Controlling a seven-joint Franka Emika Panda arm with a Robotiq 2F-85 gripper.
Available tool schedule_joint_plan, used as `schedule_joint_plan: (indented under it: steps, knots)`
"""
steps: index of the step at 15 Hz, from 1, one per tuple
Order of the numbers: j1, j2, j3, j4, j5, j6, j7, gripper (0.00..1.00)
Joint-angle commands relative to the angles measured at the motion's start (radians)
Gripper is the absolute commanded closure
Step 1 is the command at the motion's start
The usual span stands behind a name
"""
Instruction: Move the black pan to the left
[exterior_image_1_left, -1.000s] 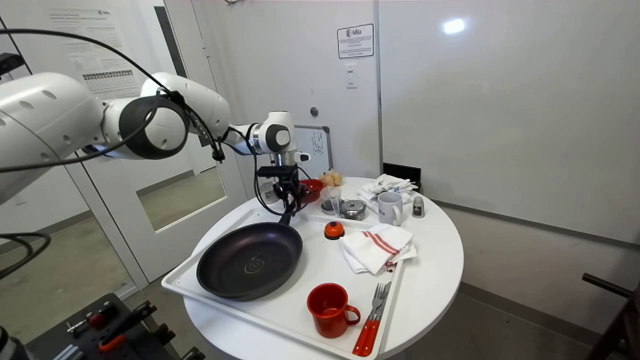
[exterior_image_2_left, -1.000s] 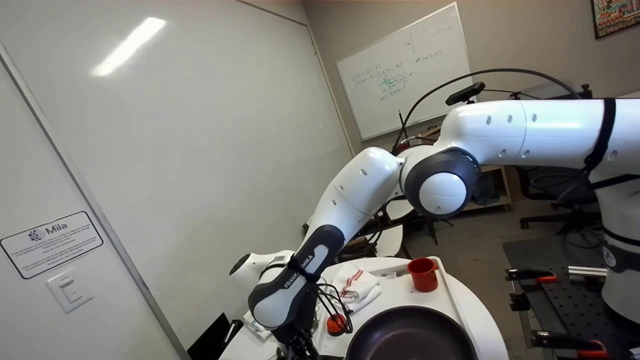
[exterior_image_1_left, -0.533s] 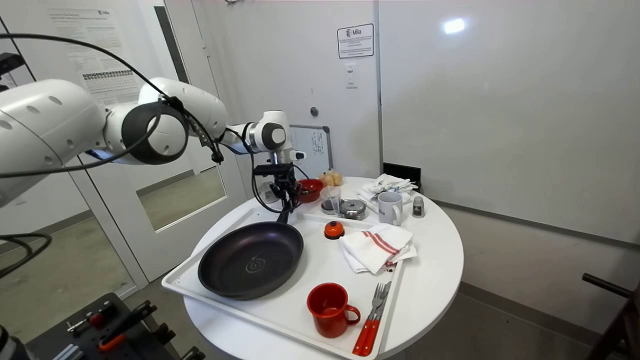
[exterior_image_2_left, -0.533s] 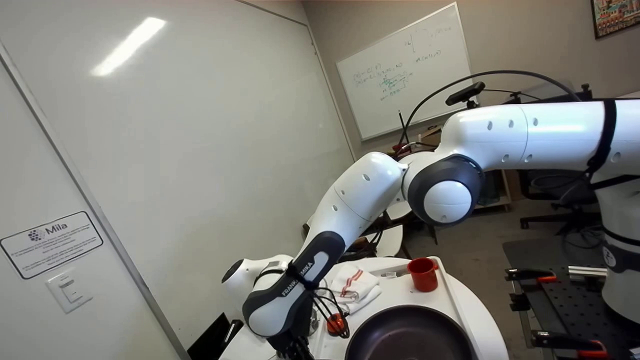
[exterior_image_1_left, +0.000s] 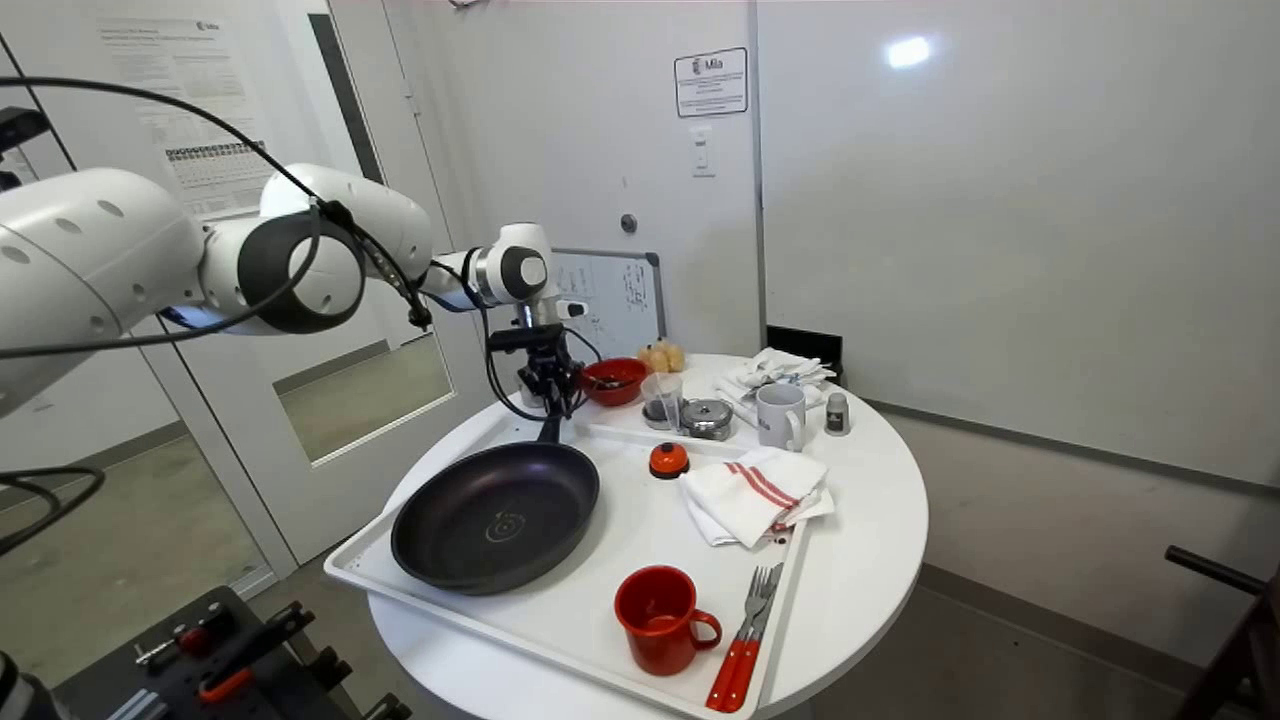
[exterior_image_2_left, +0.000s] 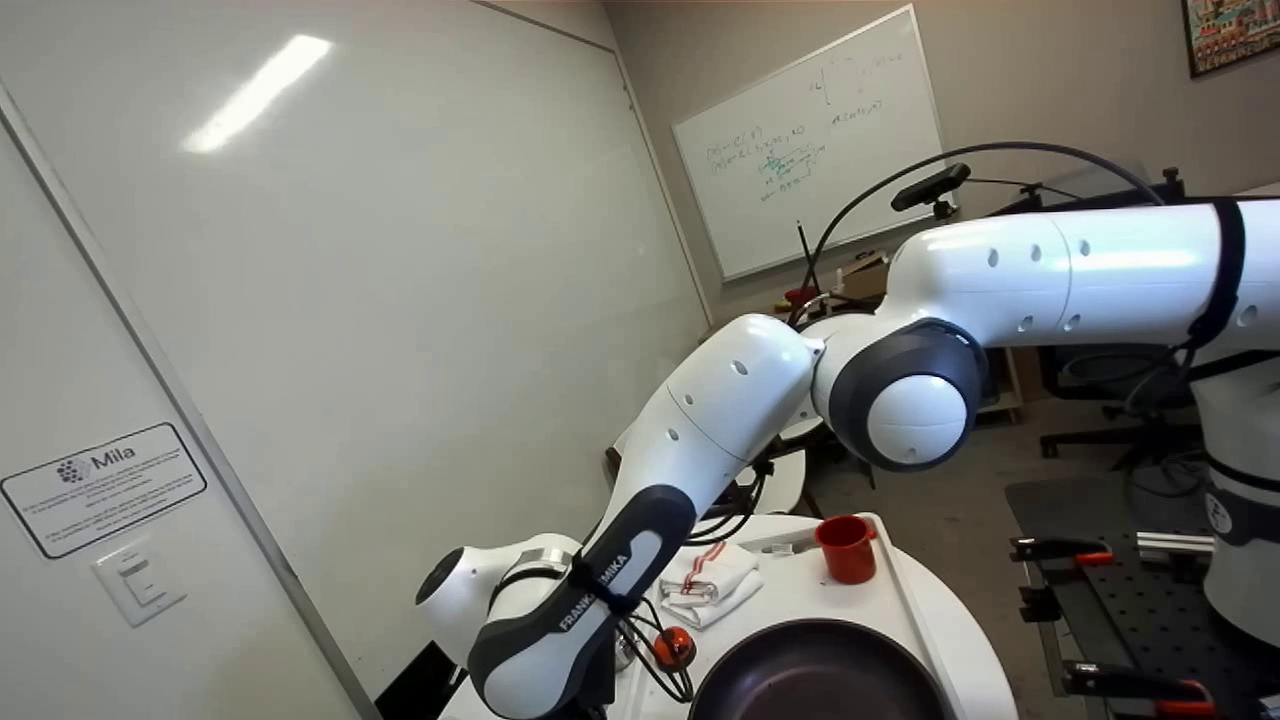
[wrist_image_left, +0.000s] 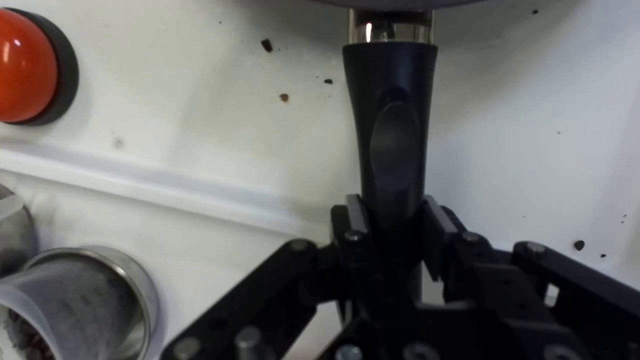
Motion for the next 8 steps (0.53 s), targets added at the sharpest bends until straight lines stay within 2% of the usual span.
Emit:
schedule_joint_plan:
  steps: [1,8]
  knots:
    - [0.026,0.009,-0.008,0.037,-0.018,-0.022,-0.009,0.93]
    - [0.077,0.004,-0.016,0.035,-0.035,-0.022,-0.032,0.93]
